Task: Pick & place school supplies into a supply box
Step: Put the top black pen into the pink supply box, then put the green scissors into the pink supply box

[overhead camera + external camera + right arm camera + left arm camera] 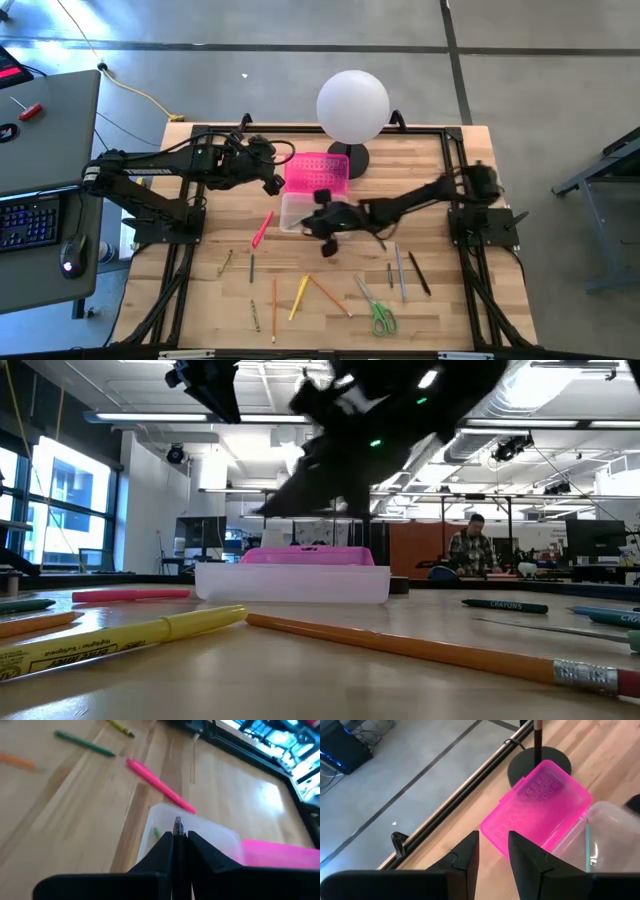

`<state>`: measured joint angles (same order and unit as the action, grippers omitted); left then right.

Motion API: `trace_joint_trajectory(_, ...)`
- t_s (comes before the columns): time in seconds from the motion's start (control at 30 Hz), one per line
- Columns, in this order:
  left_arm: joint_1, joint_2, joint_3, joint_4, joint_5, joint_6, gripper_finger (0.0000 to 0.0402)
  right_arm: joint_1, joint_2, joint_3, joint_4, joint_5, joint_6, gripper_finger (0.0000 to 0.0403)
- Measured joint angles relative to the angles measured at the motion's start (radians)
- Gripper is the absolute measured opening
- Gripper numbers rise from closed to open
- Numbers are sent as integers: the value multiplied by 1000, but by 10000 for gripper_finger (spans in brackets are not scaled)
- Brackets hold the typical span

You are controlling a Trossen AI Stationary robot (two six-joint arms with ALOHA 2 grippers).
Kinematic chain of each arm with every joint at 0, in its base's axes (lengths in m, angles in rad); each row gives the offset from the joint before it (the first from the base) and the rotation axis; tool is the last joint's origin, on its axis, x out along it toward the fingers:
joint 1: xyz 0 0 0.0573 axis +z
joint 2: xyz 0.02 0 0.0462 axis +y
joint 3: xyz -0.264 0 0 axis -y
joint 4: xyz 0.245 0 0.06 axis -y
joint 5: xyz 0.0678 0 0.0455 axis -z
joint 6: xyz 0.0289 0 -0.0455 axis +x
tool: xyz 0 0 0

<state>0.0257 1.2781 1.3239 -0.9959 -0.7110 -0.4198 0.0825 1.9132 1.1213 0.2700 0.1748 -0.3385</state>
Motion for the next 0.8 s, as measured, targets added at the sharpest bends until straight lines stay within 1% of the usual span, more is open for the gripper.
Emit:
trace_joint_trajectory(0.13,0,0,0,-4,29,0,134,-33,114,74,10,-61,13,28)
trace_joint_trajectory(0.23,0,0,0,-9,29,0,134,-51,161,89,-1,-47,21,21)
trace_joint_trajectory(0.33,0,0,0,-9,36,4,134,-66,168,90,-10,-42,25,22)
trace_joint_trajectory(0.47,0,0,0,-9,41,4,134,-81,169,90,-27,-17,68,48)
trace_joint_trajectory(0.6,0,0,0,-9,43,4,134,-98,169,91,-27,19,72,80)
trace_joint_trajectory(0.8,0,0,0,-9,50,4,134,-107,150,90,-29,21,69,107)
